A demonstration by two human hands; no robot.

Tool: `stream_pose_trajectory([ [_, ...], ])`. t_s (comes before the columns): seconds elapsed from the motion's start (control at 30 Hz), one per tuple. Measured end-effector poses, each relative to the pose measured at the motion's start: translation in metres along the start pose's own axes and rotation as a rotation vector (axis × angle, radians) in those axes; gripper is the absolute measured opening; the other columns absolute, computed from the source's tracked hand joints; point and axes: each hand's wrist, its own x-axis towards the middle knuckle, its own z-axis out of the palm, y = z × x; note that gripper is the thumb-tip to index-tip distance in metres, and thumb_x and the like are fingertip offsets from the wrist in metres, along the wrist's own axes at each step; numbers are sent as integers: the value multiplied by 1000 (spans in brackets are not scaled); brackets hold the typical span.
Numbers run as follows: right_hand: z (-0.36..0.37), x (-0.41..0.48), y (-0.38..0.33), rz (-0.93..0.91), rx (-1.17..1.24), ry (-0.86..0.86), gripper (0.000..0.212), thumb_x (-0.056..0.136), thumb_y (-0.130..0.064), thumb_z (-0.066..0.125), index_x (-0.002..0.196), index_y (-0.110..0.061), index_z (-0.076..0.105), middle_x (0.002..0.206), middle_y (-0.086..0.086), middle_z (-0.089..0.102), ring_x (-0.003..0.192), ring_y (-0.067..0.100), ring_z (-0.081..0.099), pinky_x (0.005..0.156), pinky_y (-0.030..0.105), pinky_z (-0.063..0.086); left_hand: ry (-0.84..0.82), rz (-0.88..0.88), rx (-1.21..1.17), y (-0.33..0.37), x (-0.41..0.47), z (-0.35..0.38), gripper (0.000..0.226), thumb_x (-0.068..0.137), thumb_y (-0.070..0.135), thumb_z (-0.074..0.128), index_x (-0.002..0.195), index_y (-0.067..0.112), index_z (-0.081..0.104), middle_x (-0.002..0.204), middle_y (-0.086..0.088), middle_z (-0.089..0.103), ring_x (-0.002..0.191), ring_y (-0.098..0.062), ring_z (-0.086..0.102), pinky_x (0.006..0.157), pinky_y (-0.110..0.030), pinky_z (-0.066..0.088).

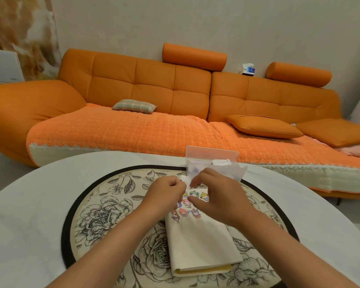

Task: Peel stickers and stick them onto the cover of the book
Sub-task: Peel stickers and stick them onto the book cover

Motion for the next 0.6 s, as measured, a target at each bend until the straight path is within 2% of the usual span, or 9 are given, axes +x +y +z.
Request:
stream_pose_trajectory([
  [0.1,2,0,4,-75,-68,93,18,81,-43,77,93,-33,69,96,-17,65,73,2,63,54,27,50,-18,-22,-15,4,-2,5,25,87,14,50,63,13,57,56,3,58,49,-15,51,51,-22,39],
  [0.2,3,2,7,-144,-121,163,7,83,-34,77,86,-29,73,90,-15,66,64,12,64,47,30,49,-39,-73,-69,7,-2,7,22,87,14,50,67,11,58,58,-1,58,48,-17,52,53,-27,40],
  [0.37,4,2,14,-135,-94,224,3,86,-32,71,85,-29,72,88,-15,65,62,10,62,47,30,48,-91,-224,-280,14,-4,11,19,92,17,52,76,10,59,59,-1,55,48,-18,50,47,-25,35],
  [0.47,1,3,17,-77,-18,240,2,89,-32,71,88,-31,69,87,-16,63,61,-3,51,52,19,41,-203,-292,-451,12,-2,13,27,97,34,51,82,13,60,62,0,56,50,-18,51,48,-24,33],
  [0.53,-1,4,16,23,102,235,5,90,-32,71,86,-33,67,86,-18,61,64,-8,49,55,15,37,-272,-317,-510,12,-3,16,38,97,46,46,89,12,62,66,-1,58,51,-18,53,50,-25,33],
  [0.6,-2,5,14,188,272,190,9,90,-33,71,82,-32,66,84,-17,62,68,-4,52,59,20,43,-289,-308,-557,13,-3,19,55,96,59,40,98,9,63,69,-4,60,52,-20,53,52,-27,33],
])
